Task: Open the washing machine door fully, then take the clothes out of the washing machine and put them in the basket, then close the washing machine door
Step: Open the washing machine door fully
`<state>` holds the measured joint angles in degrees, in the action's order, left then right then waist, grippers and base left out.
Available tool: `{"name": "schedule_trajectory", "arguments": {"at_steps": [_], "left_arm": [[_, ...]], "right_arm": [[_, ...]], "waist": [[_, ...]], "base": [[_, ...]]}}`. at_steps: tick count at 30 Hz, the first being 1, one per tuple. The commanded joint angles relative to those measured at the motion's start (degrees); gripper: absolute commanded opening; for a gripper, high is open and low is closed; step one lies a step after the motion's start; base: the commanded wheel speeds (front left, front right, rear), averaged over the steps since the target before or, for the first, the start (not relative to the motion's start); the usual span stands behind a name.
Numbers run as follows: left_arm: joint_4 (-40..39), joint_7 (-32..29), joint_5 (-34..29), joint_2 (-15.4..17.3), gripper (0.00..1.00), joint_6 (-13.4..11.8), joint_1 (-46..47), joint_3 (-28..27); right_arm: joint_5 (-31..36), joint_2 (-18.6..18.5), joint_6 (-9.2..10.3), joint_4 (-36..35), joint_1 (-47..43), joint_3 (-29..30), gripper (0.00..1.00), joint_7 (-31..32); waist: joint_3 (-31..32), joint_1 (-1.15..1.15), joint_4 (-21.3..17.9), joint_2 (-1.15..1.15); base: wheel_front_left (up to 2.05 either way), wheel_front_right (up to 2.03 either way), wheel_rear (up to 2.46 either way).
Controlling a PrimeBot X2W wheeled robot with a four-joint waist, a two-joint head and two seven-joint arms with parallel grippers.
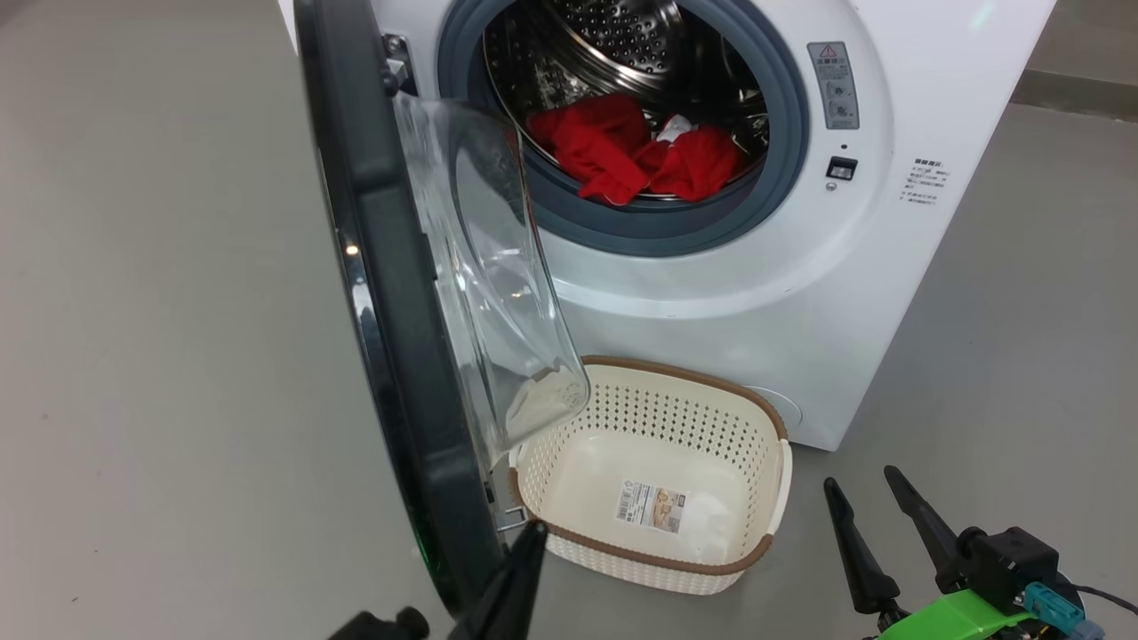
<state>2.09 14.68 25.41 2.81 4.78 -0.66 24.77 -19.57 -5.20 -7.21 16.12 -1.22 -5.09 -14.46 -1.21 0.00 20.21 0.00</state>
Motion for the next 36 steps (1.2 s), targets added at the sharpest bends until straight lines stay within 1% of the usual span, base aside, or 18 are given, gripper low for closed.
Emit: {"name": "schedule_trajectory", "arguments": {"at_steps": [1,2,9,15,20,21,30,36], "left_arm": [[0.26,0.32,0.83,0.07,0.00,-0.72,2.82,-2.25],[2.27,0.32,1.45,0.07,0.00,-0.94,3.78,-2.96],[5.93,0.32,2.52,0.07,0.00,-1.30,5.72,-5.87],[5.96,0.32,2.00,0.07,0.00,-1.56,5.87,-8.47],[5.28,0.32,1.30,0.07,0.00,-2.28,4.81,-12.30],[5.28,0.32,1.30,0.07,0.00,-2.28,4.81,-12.30],[4.84,0.32,-0.97,0.07,0.00,-1.88,4.06,-21.85],[6.98,0.32,-2.45,0.08,0.00,-0.41,5.10,-28.37]], "right_arm": [[0.82,-0.63,-0.28,-1.44,0.64,-1.37,1.00,-0.53],[0.87,-0.63,-0.28,-1.41,0.64,-1.29,1.00,-0.53],[1.30,-0.69,-0.28,-1.39,0.89,-1.35,1.00,-0.53],[1.46,-0.67,-0.28,-1.68,0.92,-1.13,1.00,-0.53],[1.66,-0.58,-0.28,-1.99,0.67,-1.06,1.00,-0.53],[1.66,-0.58,-0.28,-1.99,0.67,-1.06,1.00,-0.53],[2.01,-0.57,-0.28,-2.35,0.74,-1.24,1.00,-0.53],[2.04,-0.75,-0.28,-2.28,1.00,-1.53,1.00,-0.53]], "waist": [[-0.11,0.00,0.07,0.00],[-0.19,0.00,0.12,0.00],[-0.28,0.00,0.21,0.00],[-0.20,0.00,0.53,0.00],[-0.04,0.00,1.08,0.00],[-0.04,0.00,1.08,0.00],[-0.55,0.00,1.99,0.00],[-0.47,0.00,1.92,0.00]], "base": [[0.00,0.00,0.00],[0.00,0.00,0.00],[0.00,0.00,0.00],[0.00,0.00,0.00],[0.00,0.00,0.00],[0.00,0.00,0.00],[0.00,0.00,0.00],[0.00,0.00,0.00]]}}
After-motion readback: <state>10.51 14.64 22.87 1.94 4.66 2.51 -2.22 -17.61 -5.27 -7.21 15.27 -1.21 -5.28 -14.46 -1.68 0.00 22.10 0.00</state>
